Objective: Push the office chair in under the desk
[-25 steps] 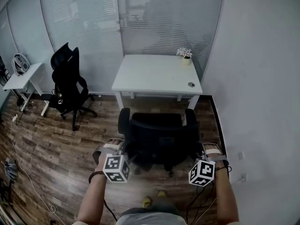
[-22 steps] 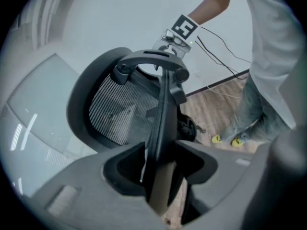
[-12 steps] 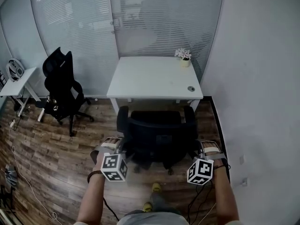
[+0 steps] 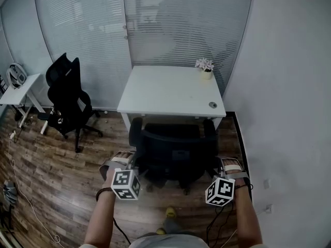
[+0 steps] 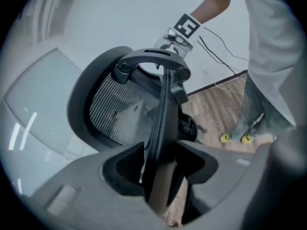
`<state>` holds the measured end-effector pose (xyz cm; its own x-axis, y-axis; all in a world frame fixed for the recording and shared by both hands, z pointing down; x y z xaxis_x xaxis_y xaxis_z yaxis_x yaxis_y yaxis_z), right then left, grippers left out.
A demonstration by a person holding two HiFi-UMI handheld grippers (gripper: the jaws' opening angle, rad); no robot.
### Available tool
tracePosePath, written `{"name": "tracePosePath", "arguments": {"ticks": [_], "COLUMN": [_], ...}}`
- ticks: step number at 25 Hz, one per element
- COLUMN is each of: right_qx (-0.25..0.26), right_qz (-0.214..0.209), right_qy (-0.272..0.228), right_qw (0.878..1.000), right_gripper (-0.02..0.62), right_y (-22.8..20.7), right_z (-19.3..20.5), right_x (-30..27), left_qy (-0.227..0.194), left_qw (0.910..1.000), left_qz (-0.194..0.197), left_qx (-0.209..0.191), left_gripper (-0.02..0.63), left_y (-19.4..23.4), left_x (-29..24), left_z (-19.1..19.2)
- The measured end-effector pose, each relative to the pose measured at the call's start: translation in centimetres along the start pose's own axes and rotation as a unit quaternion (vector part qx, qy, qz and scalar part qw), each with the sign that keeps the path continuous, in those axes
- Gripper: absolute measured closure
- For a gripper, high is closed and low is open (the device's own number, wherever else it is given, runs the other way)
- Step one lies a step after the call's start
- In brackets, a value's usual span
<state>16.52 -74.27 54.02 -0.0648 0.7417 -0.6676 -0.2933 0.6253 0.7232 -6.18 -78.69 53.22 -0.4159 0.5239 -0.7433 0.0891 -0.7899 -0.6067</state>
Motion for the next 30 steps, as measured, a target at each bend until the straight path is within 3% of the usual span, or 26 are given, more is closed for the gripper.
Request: {"name": "tracePosePath", "arguments": {"ticks": [15, 25, 30], "right_qx": [0.003, 0.01, 0.008], "right_qz": [0.011, 0.025, 0.027], "right_qy": [-0.011, -0.024, -0.015], "right_qw": [1.0, 0.999, 0.999], "right_gripper": [0.385, 0.383, 0.383], "right_y": [-2.6, -2.7, -2.6], "right_z": [0.6, 0.3, 0.2], "right_x": [-2.6, -2.3, -2.2], "left_qy": [0.014, 0.023, 0.018], "left_qw": [0.9999, 0.9992, 0.9994], "left_qz": [-0.006, -0.028, -0.022], "left_qx": [0.008, 0.014, 0.021], "left_gripper": [0.393, 0.368, 0.363], "left_y": [2.8, 3.2, 3.1], "left_x": [-2.7, -2.9, -2.6], "left_z": [-0.3, -0.1, 0.0]}}
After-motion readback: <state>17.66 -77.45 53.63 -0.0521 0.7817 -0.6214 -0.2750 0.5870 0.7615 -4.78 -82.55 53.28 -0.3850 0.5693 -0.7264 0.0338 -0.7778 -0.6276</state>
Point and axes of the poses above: the fingertips, and each gripper's own axes: x backward along the fingers, y to its left, z out of its underside, the point moved 2 cm from there along x, backward along the fingers, and after that the axes turned 6 degrees about y, right-handed, at the moved point
